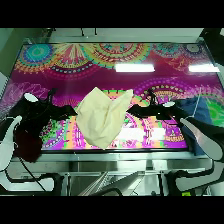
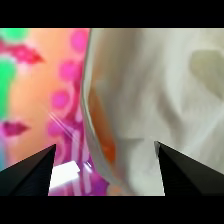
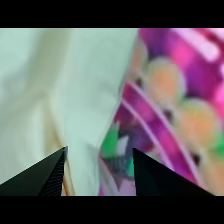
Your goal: Fold the shirts.
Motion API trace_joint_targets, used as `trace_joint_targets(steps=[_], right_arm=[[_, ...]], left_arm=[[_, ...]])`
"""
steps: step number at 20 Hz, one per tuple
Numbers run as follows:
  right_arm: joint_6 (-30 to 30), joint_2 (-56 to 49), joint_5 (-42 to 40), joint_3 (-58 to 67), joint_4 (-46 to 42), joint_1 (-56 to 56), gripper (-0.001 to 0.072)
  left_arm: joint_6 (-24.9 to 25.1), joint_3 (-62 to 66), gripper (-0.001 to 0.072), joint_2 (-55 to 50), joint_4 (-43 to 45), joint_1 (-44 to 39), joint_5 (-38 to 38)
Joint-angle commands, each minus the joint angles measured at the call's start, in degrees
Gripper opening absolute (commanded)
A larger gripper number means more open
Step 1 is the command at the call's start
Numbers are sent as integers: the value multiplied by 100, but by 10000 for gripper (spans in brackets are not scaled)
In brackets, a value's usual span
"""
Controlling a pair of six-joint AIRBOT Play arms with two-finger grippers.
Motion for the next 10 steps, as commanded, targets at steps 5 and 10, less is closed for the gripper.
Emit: trace_joint_targets(steps=[5, 10], right_arm=[[-409, -673, -173, 525, 317, 407, 289], [-413, -592, 66, 640, 319, 424, 59]], left_arm=[[101, -109, 527, -479, -85, -275, 793], [184, 223, 148, -710, -66, -634, 568]])
